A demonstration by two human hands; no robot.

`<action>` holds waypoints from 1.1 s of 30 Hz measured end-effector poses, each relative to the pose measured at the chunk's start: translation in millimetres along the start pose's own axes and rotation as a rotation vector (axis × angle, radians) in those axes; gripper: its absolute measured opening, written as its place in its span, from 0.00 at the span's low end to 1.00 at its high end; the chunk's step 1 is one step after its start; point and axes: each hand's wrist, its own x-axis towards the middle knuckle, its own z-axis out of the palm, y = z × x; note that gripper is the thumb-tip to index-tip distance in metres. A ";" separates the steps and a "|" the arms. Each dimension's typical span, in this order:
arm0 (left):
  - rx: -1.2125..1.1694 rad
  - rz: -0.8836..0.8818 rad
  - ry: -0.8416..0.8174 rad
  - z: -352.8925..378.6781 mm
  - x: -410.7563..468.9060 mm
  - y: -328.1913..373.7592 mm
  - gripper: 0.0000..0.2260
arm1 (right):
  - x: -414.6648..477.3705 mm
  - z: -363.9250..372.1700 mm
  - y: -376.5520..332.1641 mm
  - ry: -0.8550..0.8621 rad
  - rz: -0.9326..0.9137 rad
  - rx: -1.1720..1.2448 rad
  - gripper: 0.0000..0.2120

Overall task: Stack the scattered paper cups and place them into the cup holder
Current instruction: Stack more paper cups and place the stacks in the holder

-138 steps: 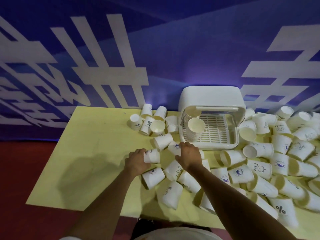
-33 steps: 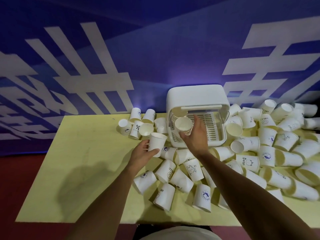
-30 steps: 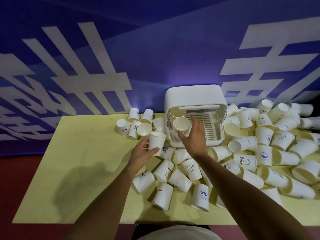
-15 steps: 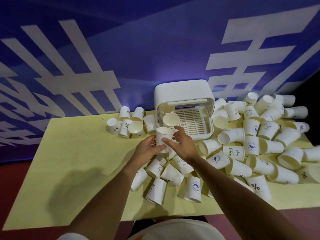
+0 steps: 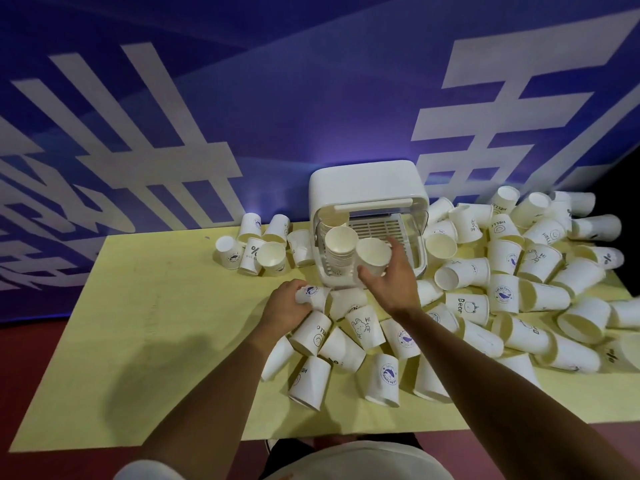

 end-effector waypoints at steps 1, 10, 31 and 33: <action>0.043 0.005 -0.005 1.3 1.5 -0.2 0.23 | 3.4 -2.6 2.7 0.012 0.002 -0.027 0.43; 0.277 0.039 -0.063 18.0 19.0 -1.9 0.28 | 30.3 0.0 19.6 0.027 -0.004 -0.173 0.42; 0.423 0.066 -0.074 33.6 53.2 -13.3 0.31 | 72.4 32.8 45.2 -0.115 -0.022 -0.337 0.40; 0.419 0.075 -0.055 34.4 54.1 -15.4 0.30 | 74.0 34.1 46.0 -0.123 -0.021 -0.347 0.41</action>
